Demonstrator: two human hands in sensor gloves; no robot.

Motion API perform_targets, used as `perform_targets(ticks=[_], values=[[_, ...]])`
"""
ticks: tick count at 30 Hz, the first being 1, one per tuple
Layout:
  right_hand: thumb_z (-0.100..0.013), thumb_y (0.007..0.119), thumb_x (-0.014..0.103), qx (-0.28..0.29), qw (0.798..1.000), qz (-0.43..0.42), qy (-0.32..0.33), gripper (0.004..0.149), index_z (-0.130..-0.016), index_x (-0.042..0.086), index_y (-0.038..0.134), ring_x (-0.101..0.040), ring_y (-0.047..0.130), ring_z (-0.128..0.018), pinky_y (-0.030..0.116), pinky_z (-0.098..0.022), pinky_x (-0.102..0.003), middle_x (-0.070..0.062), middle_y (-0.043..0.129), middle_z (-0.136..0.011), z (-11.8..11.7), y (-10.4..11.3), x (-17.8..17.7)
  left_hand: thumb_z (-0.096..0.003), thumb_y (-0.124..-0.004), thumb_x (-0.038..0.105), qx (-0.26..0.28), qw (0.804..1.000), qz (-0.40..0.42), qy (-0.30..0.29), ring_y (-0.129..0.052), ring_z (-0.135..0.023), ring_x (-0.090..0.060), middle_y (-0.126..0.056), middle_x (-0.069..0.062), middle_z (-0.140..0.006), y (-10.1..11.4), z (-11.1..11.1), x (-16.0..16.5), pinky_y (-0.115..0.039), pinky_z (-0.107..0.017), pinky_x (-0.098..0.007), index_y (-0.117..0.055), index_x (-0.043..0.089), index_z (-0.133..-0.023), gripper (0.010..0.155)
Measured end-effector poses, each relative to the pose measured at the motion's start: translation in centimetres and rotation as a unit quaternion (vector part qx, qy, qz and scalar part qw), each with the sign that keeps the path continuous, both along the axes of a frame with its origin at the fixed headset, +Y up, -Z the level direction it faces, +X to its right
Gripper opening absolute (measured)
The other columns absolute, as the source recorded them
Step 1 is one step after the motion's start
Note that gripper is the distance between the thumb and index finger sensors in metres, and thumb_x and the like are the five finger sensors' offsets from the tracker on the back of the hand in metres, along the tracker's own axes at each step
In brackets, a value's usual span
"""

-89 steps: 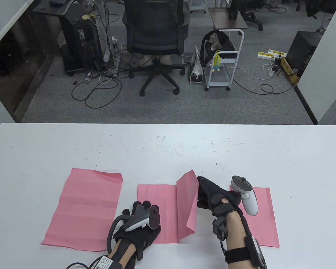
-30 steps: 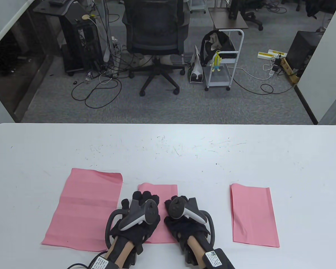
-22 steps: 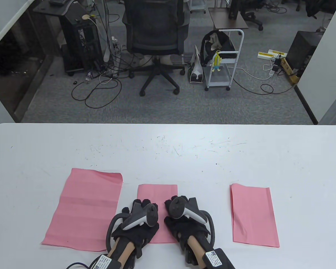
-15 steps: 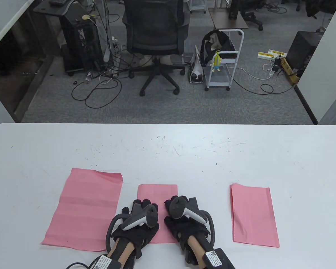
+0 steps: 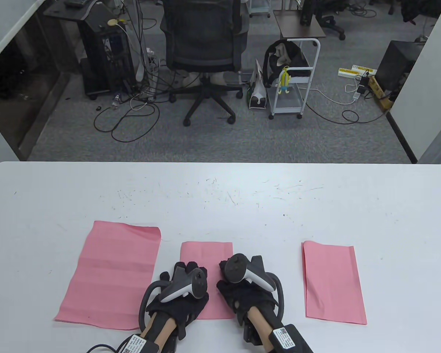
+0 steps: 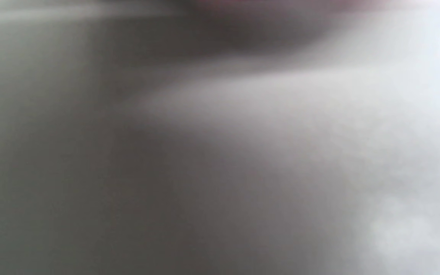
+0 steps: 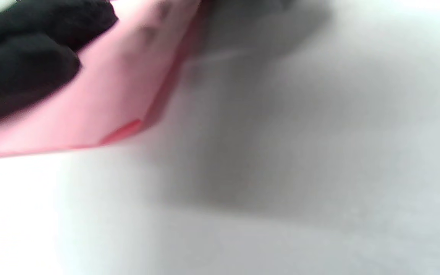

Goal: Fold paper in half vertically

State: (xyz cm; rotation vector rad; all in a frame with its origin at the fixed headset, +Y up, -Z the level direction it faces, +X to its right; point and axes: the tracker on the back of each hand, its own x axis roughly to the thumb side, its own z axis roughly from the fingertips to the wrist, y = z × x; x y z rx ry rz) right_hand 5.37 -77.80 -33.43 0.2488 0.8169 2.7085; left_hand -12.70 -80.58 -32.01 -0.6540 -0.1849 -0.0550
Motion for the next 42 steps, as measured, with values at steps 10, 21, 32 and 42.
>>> perform_targets(ticks=[10, 21, 32, 42], values=[[-0.051, 0.063, 0.049, 0.006, 0.998, 0.058, 0.035, 0.060, -0.105, 0.026, 0.052, -0.031, 0.047, -0.105, 0.049, -0.076, -0.053, -0.003, 0.048, -0.114, 2.2, 0.3, -0.5, -0.0526, -0.035, 0.064, -0.001, 1.000, 0.001, 0.000, 0.007, -0.113, -0.032, 0.012, 0.006, -0.120, 0.0, 0.0, 0.0, -0.011, -0.082, -0.065, 0.005, 0.038, -0.111, 0.075], [-0.051, 0.062, 0.050, -0.004, 0.995, 0.087, 0.043, 0.062, -0.106, 0.025, 0.049, -0.032, 0.045, -0.105, 0.048, -0.076, -0.054, -0.004, 0.043, -0.114, 2.2, 0.3, -1.2, -0.0524, -0.035, 0.064, 0.002, 1.000, 0.001, -0.002, 0.007, -0.113, -0.032, 0.011, 0.006, -0.121, 0.0, 0.0, 0.0, -0.012, -0.082, -0.066, 0.004, 0.038, -0.111, 0.076], [-0.051, 0.061, 0.051, -0.037, 0.995, 0.089, -0.003, 0.062, -0.107, 0.028, 0.045, -0.030, 0.040, -0.107, 0.044, -0.077, -0.054, -0.001, 0.038, -0.116, -1.0, 0.1, -1.8, -0.0525, -0.035, 0.064, 0.008, 1.000, 0.001, -0.005, 0.006, -0.113, -0.033, 0.010, 0.005, -0.121, 0.0, 0.0, 0.1, -0.013, -0.082, -0.066, 0.004, 0.037, -0.112, 0.076], [-0.051, 0.061, 0.052, -0.053, 0.993, 0.085, -0.054, 0.064, -0.107, 0.032, 0.037, -0.026, 0.030, -0.109, 0.037, -0.079, -0.054, 0.004, 0.028, -0.116, -5.7, -0.6, -1.9, -0.0524, -0.035, 0.064, 0.009, 1.000, 0.001, -0.005, 0.006, -0.113, -0.033, 0.010, 0.005, -0.121, 0.0, 0.0, 0.1, -0.013, -0.082, -0.066, 0.004, 0.037, -0.112, 0.076]])
